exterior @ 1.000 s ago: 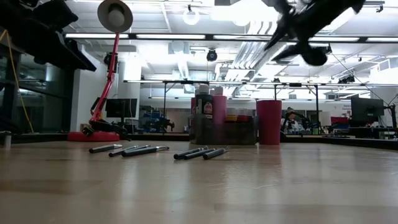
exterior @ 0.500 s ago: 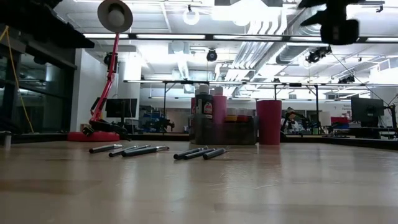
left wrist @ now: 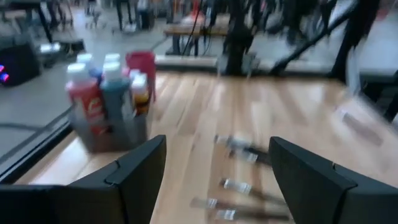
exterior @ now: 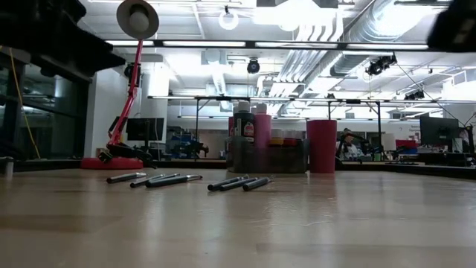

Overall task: Pick & Place Paint Supplies
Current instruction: Put the black paintbrush into the red cup

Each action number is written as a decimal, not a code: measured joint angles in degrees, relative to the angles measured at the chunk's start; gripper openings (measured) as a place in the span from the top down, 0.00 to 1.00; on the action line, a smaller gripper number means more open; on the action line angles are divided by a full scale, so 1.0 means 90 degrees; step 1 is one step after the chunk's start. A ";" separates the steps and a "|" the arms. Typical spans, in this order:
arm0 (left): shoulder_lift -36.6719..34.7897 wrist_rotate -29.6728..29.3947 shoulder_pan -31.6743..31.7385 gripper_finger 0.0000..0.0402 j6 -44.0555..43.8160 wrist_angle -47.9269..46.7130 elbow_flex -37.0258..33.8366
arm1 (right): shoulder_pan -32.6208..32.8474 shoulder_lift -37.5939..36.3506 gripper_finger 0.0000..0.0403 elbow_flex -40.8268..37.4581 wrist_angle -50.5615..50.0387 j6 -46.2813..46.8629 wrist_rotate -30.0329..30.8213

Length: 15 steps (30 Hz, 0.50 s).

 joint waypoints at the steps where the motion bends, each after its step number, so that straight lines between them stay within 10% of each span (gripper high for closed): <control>1: -0.0002 0.0069 0.0000 0.31 -0.0065 0.0250 -0.0072 | 0.0115 0.0140 0.67 0.0000 -0.0073 -0.0081 -0.0052; 15: -0.0002 0.0566 0.0000 0.31 0.0126 0.0969 -0.0317 | 0.1223 0.2012 0.67 0.0002 0.0546 -0.0944 -0.0272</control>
